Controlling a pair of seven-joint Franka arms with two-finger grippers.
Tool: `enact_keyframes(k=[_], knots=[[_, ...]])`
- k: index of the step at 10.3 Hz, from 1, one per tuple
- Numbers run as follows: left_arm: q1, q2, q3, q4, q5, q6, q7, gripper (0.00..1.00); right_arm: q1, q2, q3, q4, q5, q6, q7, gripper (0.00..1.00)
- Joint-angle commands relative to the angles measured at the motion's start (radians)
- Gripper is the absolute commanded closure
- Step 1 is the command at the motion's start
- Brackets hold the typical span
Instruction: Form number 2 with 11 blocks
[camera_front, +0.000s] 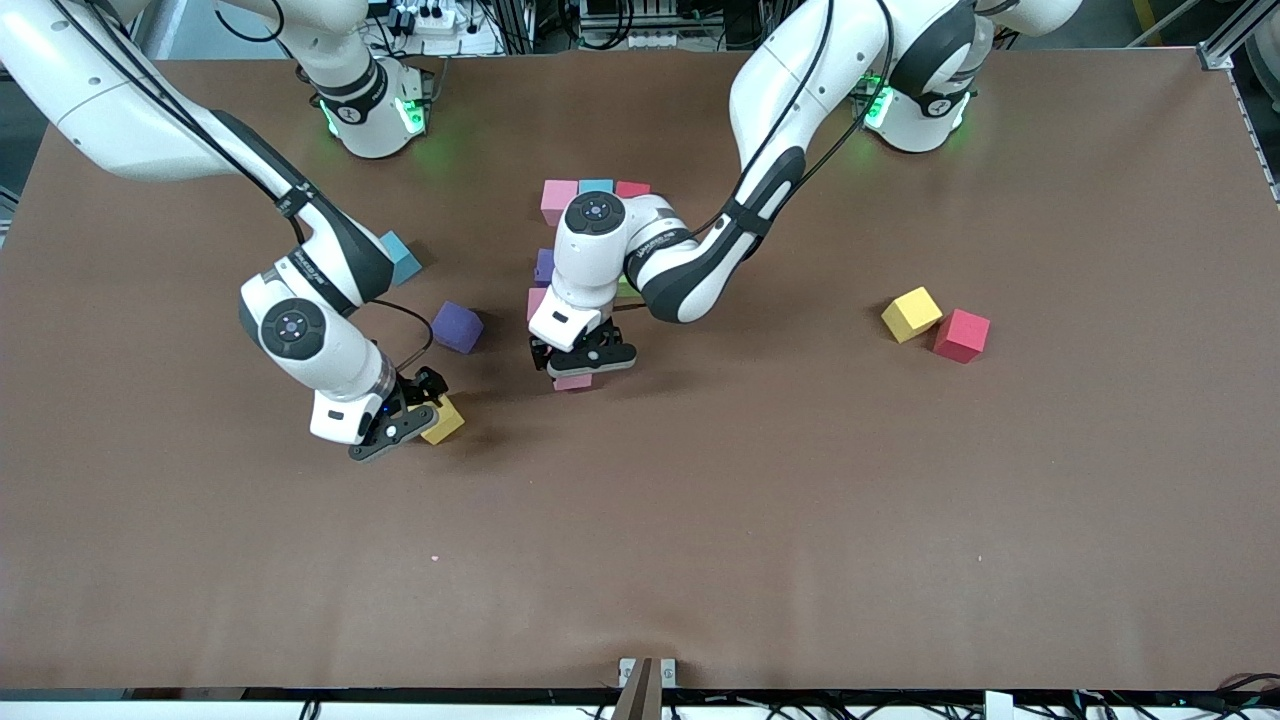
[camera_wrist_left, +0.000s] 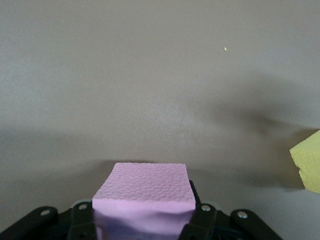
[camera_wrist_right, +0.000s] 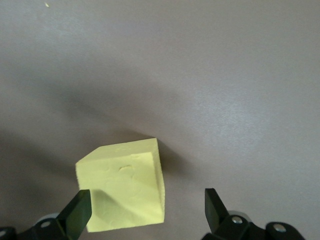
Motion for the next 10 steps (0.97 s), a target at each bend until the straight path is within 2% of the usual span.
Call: enact_keyframes(k=[1,3,5,10], knots=[[-0.015,0.018,0.01,0.029,-0.004,0.009,-0.009,0.53,-0.018,-0.013,0.018,0.005,0.072,-0.021,-0.082,0.0],[-0.022,0.024,0.01,0.041,-0.004,0.009,-0.006,0.53,-0.02,-0.009,0.015,0.005,0.089,-0.02,-0.18,0.0],[-0.022,0.03,0.01,0.053,-0.004,0.009,-0.004,0.53,-0.026,-0.006,0.009,0.001,0.165,-0.02,-0.222,0.0],[-0.03,0.044,0.011,0.075,-0.006,0.008,-0.01,0.53,0.02,-0.006,-0.023,0.001,0.158,-0.006,-0.233,0.0]])
